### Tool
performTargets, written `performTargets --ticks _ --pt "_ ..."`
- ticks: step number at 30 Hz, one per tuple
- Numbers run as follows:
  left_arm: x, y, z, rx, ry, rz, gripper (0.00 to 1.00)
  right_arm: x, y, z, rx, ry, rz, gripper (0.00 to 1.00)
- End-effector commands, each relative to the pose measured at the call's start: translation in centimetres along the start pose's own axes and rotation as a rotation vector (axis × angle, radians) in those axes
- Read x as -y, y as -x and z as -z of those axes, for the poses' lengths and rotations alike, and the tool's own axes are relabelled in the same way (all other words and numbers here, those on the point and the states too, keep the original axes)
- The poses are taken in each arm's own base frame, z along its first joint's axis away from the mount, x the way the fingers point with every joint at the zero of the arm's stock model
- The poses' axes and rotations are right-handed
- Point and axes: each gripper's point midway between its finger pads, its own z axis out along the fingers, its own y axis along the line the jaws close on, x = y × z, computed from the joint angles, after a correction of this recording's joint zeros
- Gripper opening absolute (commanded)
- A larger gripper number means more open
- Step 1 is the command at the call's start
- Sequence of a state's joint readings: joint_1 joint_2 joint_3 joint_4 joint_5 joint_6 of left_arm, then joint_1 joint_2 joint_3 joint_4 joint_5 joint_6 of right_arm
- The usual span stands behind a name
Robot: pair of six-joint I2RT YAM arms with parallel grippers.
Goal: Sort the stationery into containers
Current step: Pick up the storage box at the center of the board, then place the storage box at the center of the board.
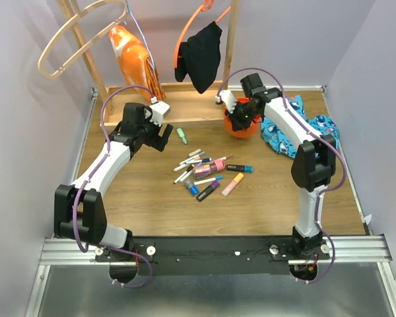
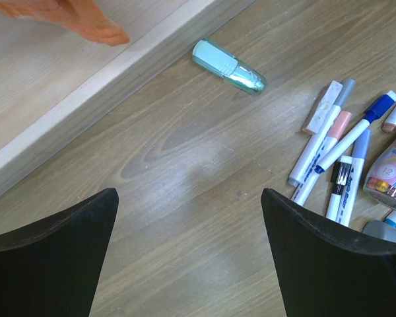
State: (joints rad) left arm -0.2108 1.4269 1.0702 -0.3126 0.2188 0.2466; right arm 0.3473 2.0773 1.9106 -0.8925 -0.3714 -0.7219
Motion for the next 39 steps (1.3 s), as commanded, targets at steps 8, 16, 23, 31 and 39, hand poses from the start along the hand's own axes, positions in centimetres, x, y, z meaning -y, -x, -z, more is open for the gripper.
performTargets --ticks 8,16,23,31,39 --pt "0.9 0.3 0.3 0.015 -0.056 -0.036 0.99 -5.4 0.2 -1.2 -0.019 0.116 0.124 0.01" --pt "1.5 -0.3 0.5 0.015 -0.074 -0.021 0.99 -6.3 -2.1 -0.3 -0.072 0.096 0.126 0.01" --pt "2.1 0.0 0.1 0.027 -0.092 -0.003 0.99 -7.3 -3.9 0.2 -0.103 0.083 0.092 0.01" --pt "4.1 -0.4 0.4 0.001 -0.184 -0.038 0.98 -9.3 -5.2 0.8 -0.098 0.093 -0.024 0.01" --pt "5.2 -0.1 0.5 0.005 -0.233 -0.066 0.98 -9.0 -6.0 1.3 -0.051 0.028 -0.117 0.01"
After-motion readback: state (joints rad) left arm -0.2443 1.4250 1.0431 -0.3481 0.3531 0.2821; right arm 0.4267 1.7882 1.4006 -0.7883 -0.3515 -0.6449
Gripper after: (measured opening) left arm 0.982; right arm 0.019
